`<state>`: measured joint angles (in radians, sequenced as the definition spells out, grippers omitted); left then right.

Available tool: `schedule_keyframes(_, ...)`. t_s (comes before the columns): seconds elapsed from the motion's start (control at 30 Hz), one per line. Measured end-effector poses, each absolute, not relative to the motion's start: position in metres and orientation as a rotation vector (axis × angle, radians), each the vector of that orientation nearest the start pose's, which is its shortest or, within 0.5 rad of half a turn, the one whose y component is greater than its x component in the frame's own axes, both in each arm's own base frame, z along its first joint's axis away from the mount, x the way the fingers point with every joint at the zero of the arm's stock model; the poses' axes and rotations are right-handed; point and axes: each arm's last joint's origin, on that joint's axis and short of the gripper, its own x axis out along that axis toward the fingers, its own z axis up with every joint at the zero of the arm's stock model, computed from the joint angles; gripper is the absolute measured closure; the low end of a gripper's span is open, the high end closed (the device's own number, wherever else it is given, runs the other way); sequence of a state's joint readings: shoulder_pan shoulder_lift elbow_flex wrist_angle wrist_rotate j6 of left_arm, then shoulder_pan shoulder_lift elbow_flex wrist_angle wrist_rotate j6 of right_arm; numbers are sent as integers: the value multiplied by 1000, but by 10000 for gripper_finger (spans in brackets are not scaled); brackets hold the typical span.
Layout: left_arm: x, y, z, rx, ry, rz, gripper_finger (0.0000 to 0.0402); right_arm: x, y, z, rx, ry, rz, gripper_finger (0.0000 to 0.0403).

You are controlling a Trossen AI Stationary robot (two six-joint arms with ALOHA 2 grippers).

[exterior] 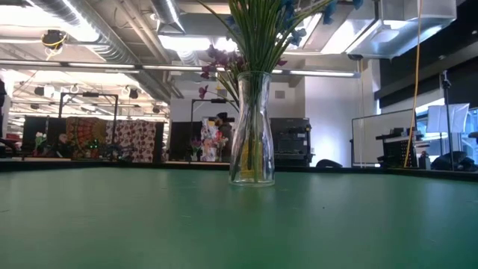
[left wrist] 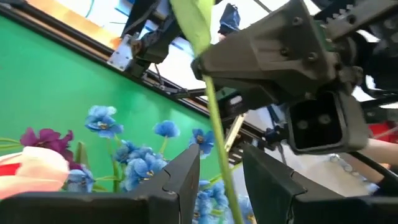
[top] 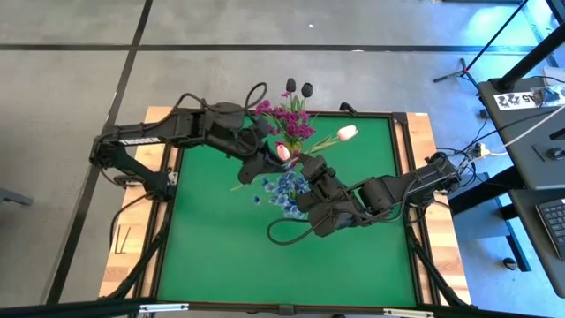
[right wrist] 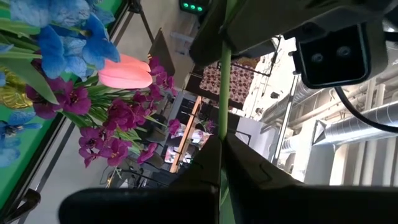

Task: Sort flowers into vase by color
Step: Put the pink flower into the transparent vase

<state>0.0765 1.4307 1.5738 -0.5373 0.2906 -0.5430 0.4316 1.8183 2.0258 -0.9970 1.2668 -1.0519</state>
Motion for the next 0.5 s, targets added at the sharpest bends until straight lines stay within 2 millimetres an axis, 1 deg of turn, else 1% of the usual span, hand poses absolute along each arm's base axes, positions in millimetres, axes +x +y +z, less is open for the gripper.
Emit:
schedule_keyframes(0.17, 305, 16, 422, -603, 436, -83, 298, 344, 128, 414, -1570, 950, -455, 393)
schedule_keyframes(0.5, 305, 15, 422, -579, 435, -91, 361, 344, 128, 414, -1570, 950, -454, 393)
